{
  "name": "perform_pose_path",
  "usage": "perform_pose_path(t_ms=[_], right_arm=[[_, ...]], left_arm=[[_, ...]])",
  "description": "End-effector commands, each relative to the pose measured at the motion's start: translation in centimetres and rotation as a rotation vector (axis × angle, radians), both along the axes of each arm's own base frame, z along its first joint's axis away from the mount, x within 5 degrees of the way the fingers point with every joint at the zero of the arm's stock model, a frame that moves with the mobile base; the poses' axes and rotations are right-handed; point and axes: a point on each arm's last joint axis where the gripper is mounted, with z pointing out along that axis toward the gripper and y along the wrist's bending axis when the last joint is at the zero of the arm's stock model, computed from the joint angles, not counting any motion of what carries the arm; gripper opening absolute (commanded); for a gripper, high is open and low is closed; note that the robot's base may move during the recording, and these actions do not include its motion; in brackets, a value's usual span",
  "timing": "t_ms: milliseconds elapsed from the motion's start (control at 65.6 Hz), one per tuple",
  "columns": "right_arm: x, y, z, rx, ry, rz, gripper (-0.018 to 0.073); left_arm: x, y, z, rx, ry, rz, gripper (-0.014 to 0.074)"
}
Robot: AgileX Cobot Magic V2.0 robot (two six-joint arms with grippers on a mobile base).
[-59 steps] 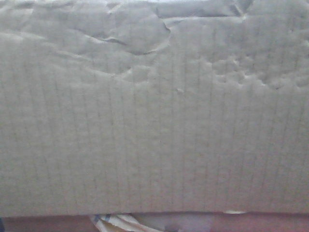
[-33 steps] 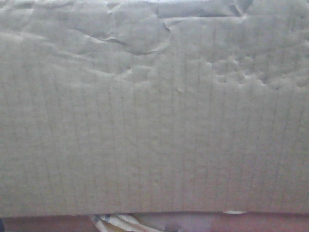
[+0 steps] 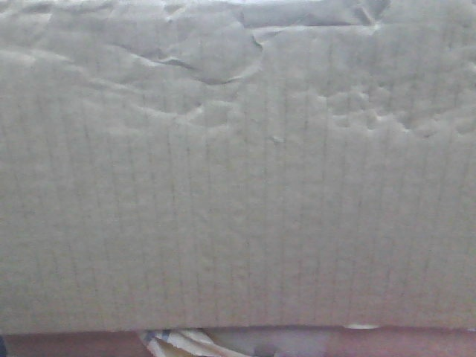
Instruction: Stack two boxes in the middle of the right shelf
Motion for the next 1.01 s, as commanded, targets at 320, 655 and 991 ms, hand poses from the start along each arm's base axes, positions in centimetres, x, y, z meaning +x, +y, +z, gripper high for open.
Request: perform_pose_path(t_ms=[320, 655, 991], right_arm=[[0.0, 0.0, 0.2, -0.008, -0.024, -0.003, -0.0162], [0.0, 0.0, 0.2, -0.008, -0.024, -0.003, -0.0162], [0.0, 0.0, 0.2, -0.008, -0.024, -0.003, -0.0162]], left_arm=[[-1.4, 0.0, 5.1, 0.005, -0.046, 0.001, -0.0111], [0.3, 0.1, 15.0, -0.005, 0.298, 0.009, -0.0111], [10.8, -0.2, 17.7, -0.016, 0.712, 0.002, -0.0111]])
